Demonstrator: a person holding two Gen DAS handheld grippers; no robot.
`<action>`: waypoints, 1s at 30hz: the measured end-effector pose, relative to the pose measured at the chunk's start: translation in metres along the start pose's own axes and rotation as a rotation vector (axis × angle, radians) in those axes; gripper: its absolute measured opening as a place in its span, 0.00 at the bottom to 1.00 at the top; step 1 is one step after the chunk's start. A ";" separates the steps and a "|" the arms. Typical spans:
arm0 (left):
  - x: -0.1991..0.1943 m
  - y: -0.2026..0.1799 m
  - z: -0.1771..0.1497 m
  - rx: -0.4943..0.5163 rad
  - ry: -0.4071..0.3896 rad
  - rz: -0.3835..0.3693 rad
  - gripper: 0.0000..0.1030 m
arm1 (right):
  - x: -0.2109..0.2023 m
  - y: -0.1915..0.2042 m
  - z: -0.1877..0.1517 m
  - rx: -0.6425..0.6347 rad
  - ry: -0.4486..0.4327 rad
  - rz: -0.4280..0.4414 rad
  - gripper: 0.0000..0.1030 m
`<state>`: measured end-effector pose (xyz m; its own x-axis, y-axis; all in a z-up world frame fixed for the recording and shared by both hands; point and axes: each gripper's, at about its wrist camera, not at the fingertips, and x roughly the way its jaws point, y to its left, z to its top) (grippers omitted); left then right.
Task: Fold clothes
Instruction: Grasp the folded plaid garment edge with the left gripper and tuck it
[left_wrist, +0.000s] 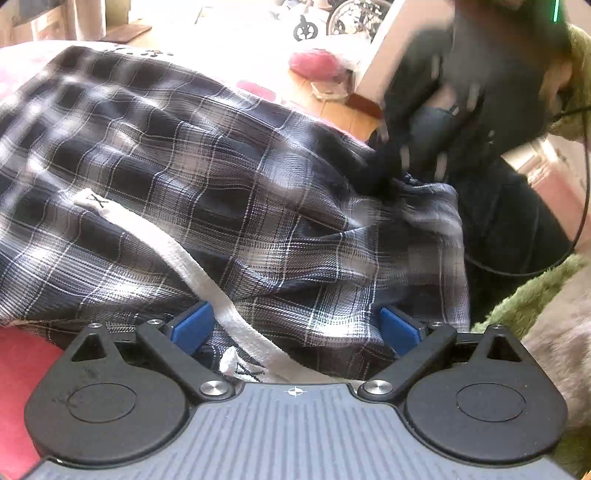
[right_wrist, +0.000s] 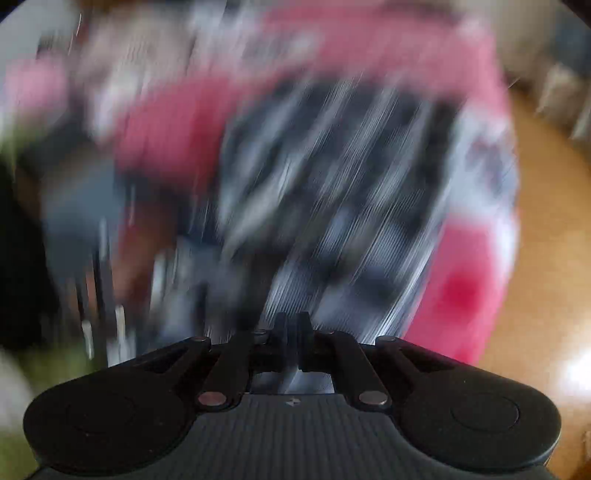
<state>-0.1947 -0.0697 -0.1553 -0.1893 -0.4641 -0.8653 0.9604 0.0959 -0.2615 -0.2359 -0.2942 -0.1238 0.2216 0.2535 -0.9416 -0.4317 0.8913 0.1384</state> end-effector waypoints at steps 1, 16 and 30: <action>0.000 -0.001 0.000 0.004 0.004 0.006 0.95 | 0.011 0.006 -0.009 -0.026 0.054 -0.028 0.03; -0.034 0.012 -0.013 -0.036 -0.036 0.125 0.94 | -0.006 0.026 -0.008 -0.036 0.014 -0.016 0.05; -0.104 0.114 -0.073 -0.654 -0.413 0.327 0.83 | 0.043 0.042 0.072 0.000 -0.074 0.053 0.19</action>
<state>-0.0802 0.0543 -0.1265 0.2899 -0.5971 -0.7479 0.6178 0.7136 -0.3303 -0.1813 -0.2187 -0.1358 0.2621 0.3271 -0.9079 -0.4443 0.8761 0.1873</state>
